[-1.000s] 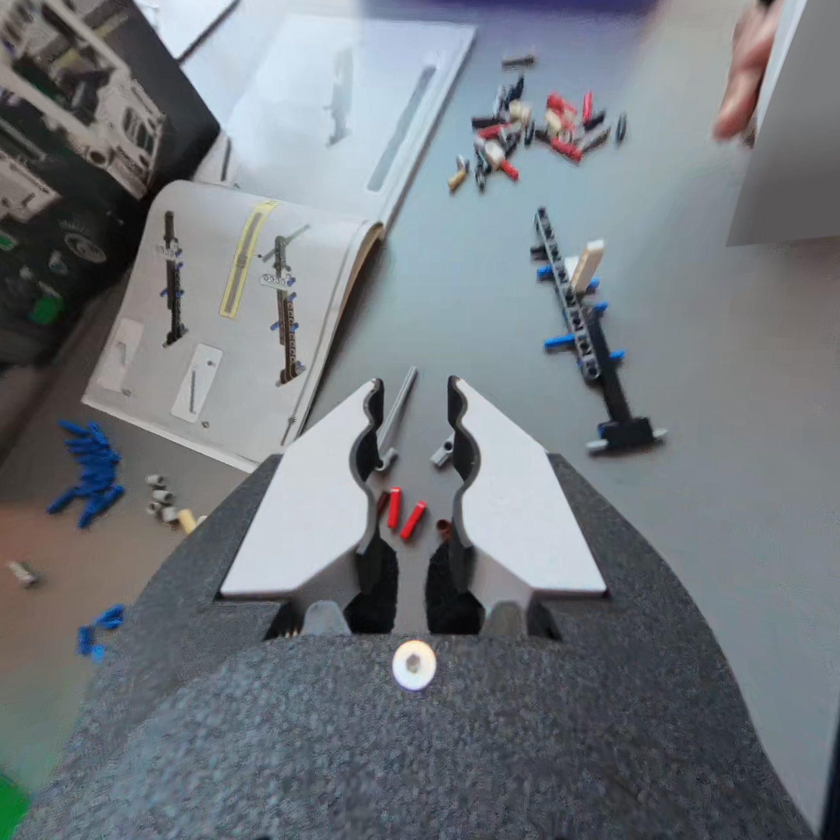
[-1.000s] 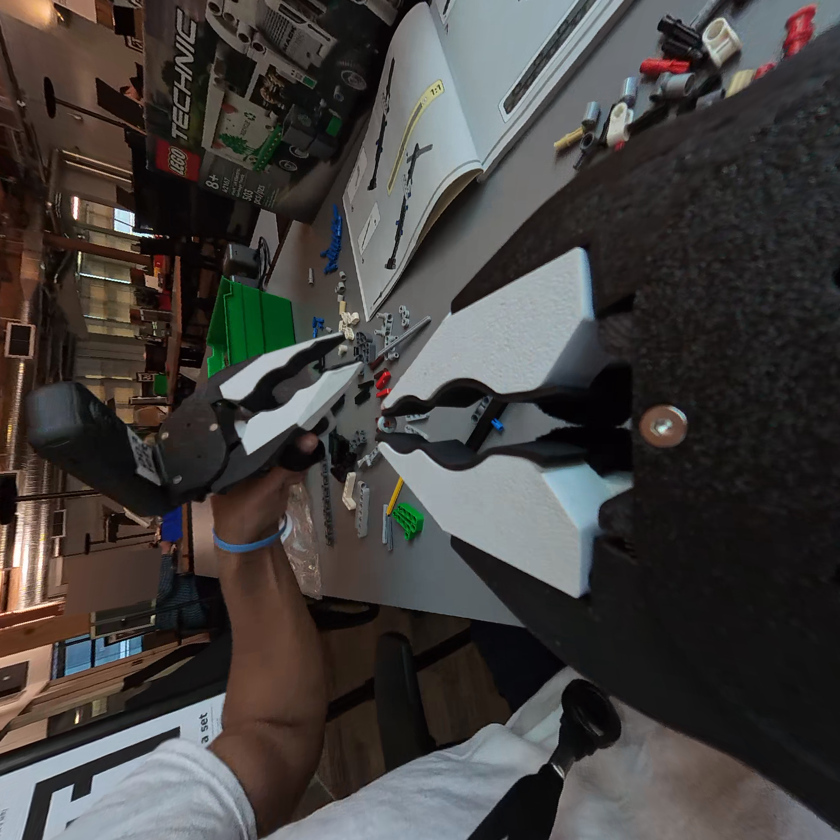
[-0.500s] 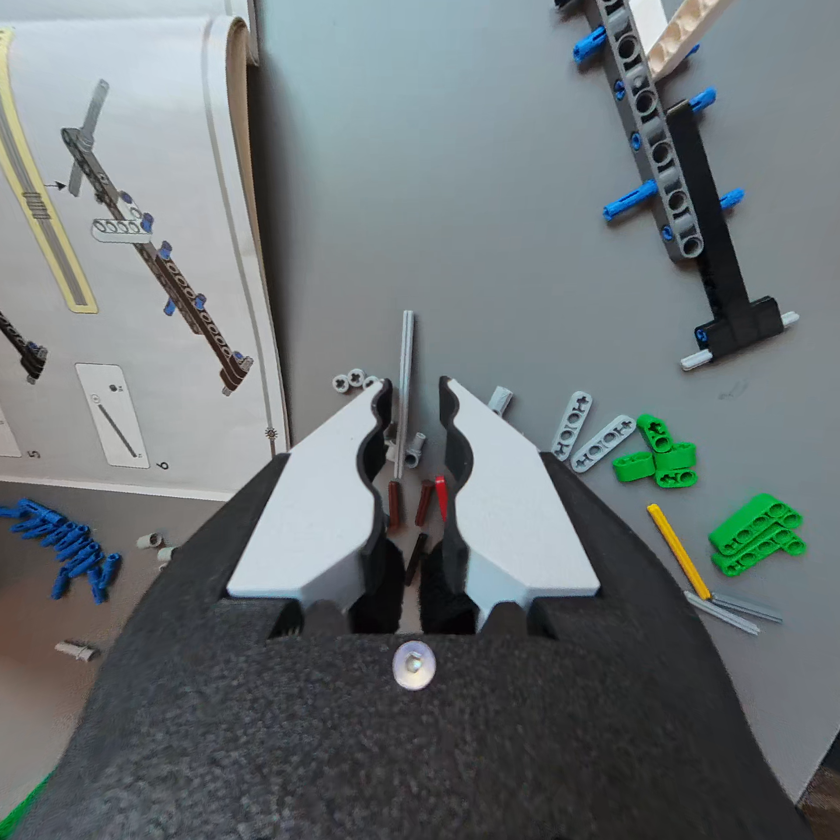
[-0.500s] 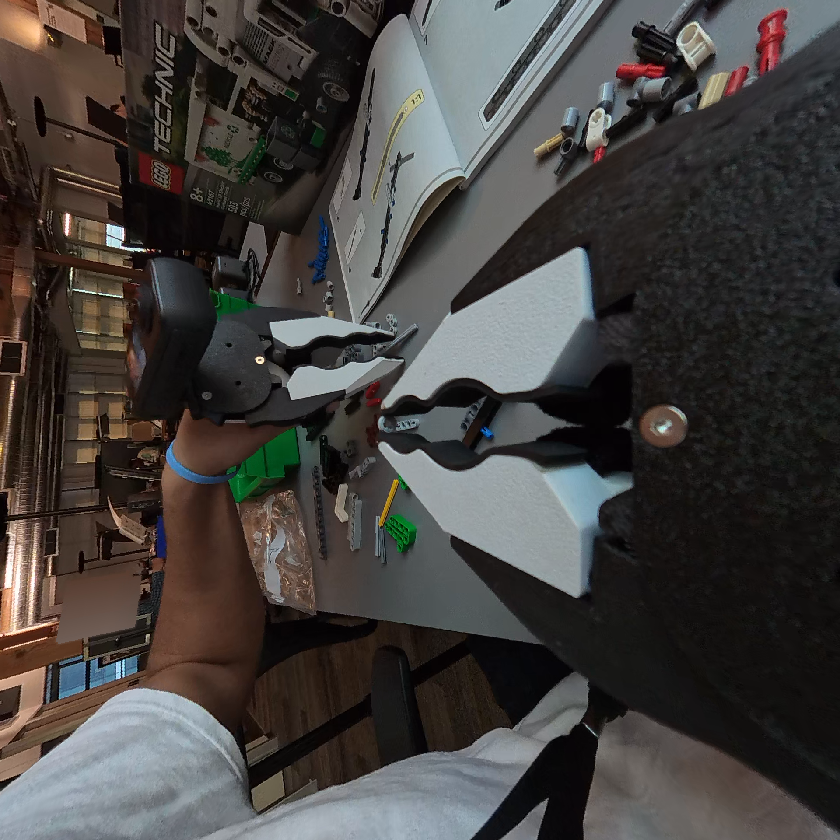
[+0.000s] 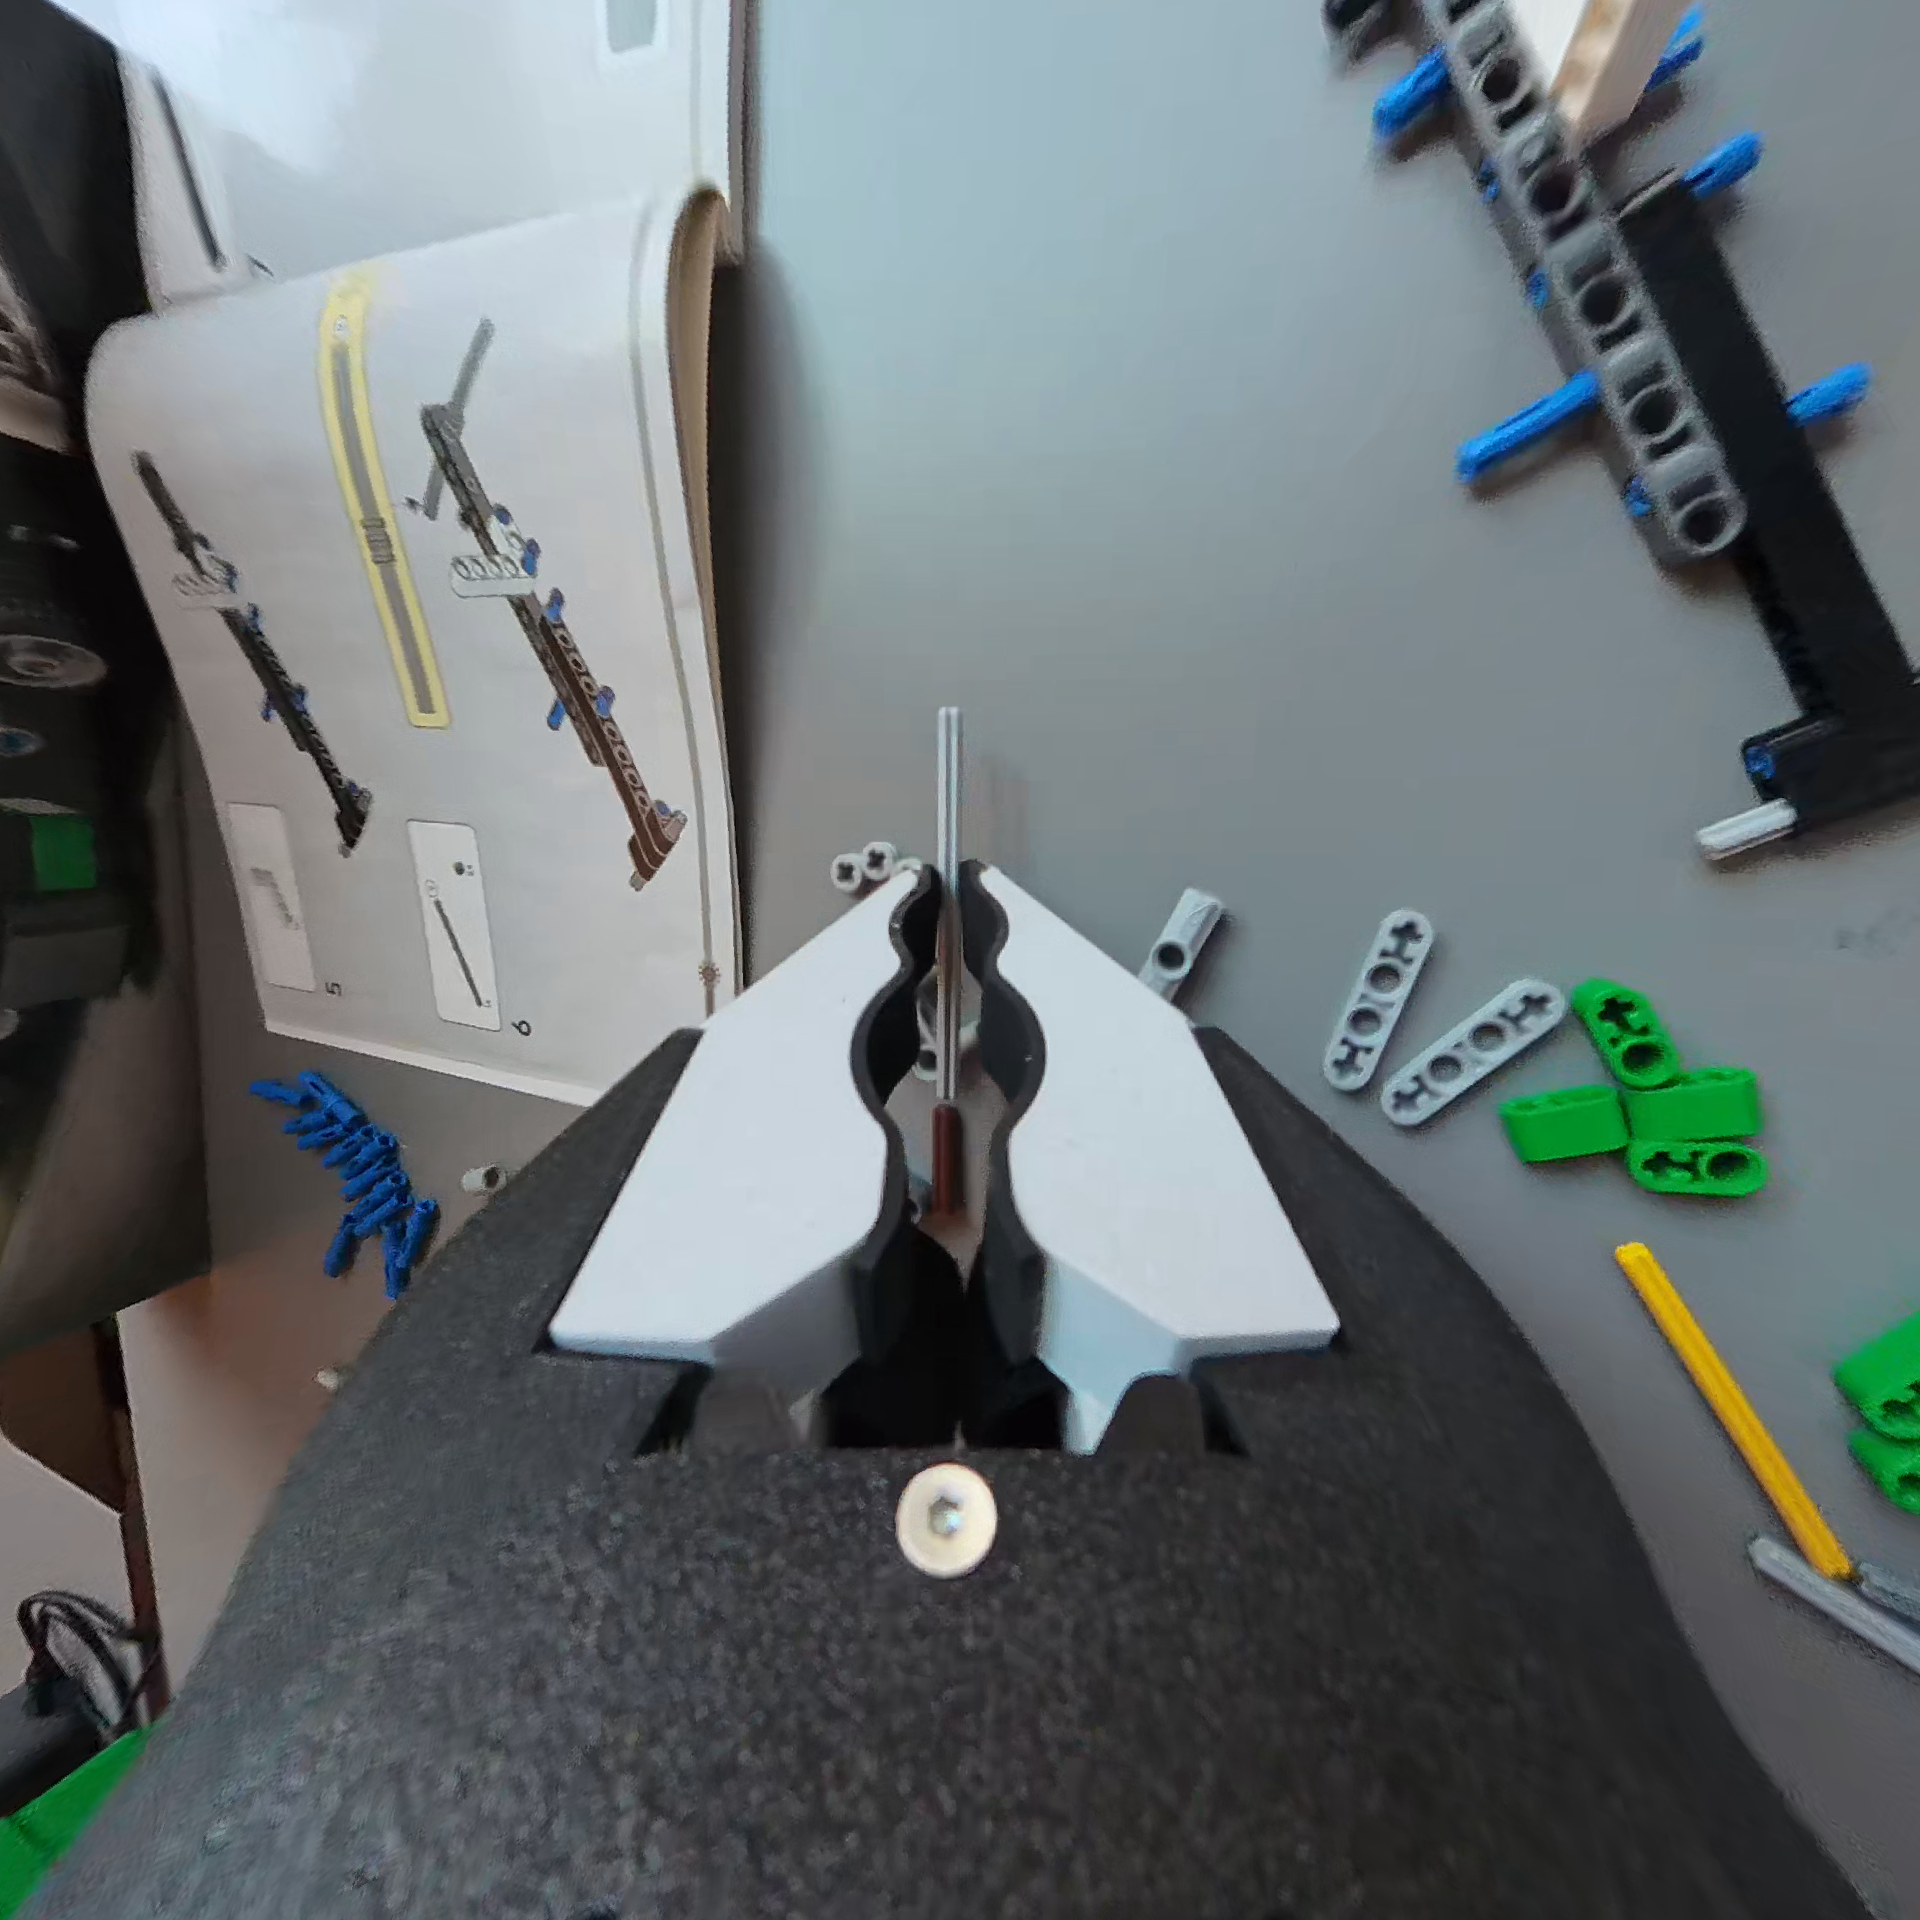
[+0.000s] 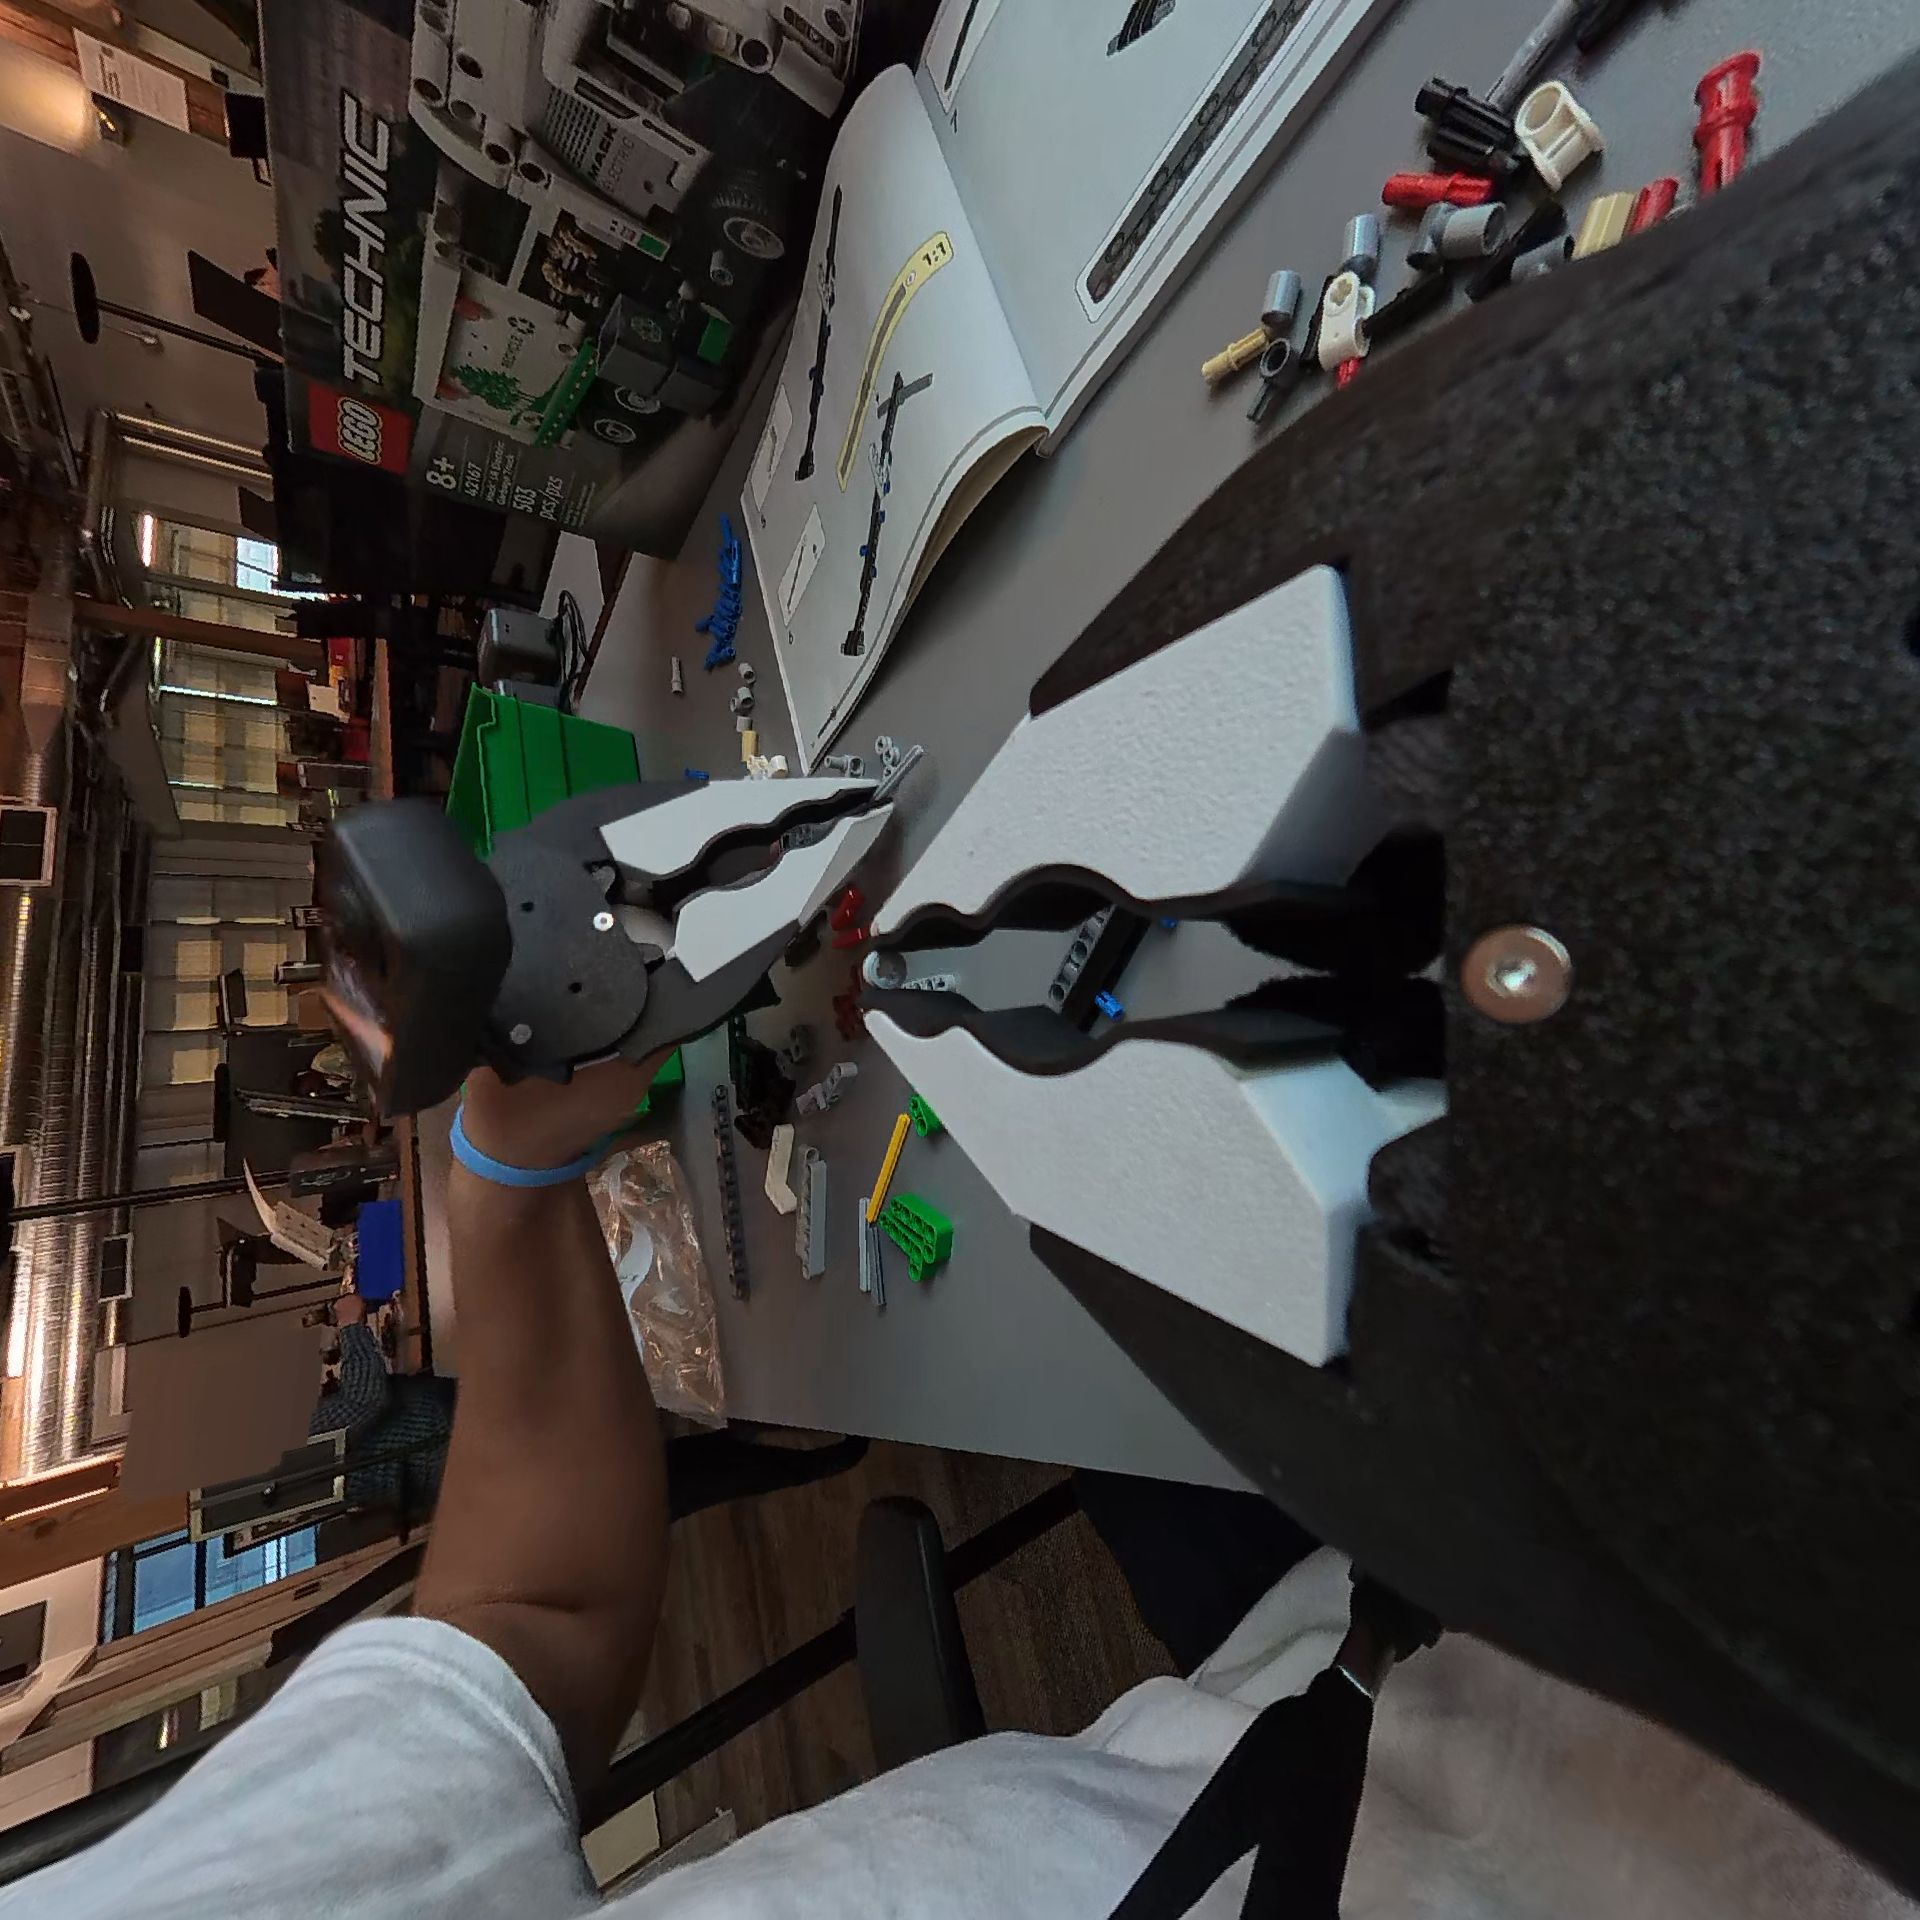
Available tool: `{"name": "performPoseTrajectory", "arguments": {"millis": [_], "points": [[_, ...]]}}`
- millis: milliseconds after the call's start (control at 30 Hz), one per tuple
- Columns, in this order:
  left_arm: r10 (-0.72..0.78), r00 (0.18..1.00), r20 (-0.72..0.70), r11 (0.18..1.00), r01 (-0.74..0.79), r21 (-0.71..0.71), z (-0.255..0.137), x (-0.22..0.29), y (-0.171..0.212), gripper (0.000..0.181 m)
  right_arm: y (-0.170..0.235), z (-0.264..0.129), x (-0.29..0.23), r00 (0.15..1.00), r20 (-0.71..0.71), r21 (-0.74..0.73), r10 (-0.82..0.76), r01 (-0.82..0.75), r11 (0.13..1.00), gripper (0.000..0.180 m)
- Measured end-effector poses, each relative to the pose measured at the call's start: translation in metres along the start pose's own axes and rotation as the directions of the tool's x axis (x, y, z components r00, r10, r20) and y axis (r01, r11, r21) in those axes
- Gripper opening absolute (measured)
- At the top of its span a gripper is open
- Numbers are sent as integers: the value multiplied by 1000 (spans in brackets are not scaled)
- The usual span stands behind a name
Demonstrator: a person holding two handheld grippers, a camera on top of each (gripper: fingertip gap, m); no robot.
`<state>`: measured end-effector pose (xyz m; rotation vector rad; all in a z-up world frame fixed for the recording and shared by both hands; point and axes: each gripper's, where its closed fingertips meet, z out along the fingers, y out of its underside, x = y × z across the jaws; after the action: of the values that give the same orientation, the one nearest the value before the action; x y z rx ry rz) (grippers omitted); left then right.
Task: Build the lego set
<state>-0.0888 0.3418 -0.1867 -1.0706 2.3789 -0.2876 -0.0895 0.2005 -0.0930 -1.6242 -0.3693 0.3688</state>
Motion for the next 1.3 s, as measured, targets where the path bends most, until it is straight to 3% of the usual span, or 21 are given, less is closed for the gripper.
{"name": "performPoseTrajectory", "arguments": {"millis": [33, 133, 267, 400, 500, 633, 767, 1300], "points": [[-19, 1000, 20, 998, 18, 63, -6, 1, -9, 3, 0, 0, 0, 1000, -1, -1, 0, 0, 1000, 6], [-115, 993, 8, 956, 108, 273, -37, 19, -41, 3, 0, 1, -1, 1000, 6, -10, -8, 8, 1000, 6], [-272, 962, -22, 816, 243, 525, -82, 59, -81, 3, -4, 0, -10, 997, 74, -2, -2, 2, 1000, 6], [-387, 922, 12, 741, 303, 600, -89, 103, -90, 4, -7, -5, -36, 970, 243, -61, 8, 7, 998, 6], [-474, 879, 46, 684, 335, 648, -90, 121, -91, 4, 1, -6, -47, 961, 275, -151, -36, 80, 985, 6], [-434, 864, 257, 743, 182, 644, -91, 129, -92, 4, 9, -5, -55, 959, 283, -216, -29, 93, 972, 6], [-343, 863, 371, 824, 87, 560, -79, 136, -93, 3, 14, -5, -64, 951, 307, -251, -42, 124, 960, 6], [-243, 857, 454, 874, -10, 485, -70, 141, -92, 3, 34, -8, -56, 952, 304, -328, -30, 134, 935, 6]]}}
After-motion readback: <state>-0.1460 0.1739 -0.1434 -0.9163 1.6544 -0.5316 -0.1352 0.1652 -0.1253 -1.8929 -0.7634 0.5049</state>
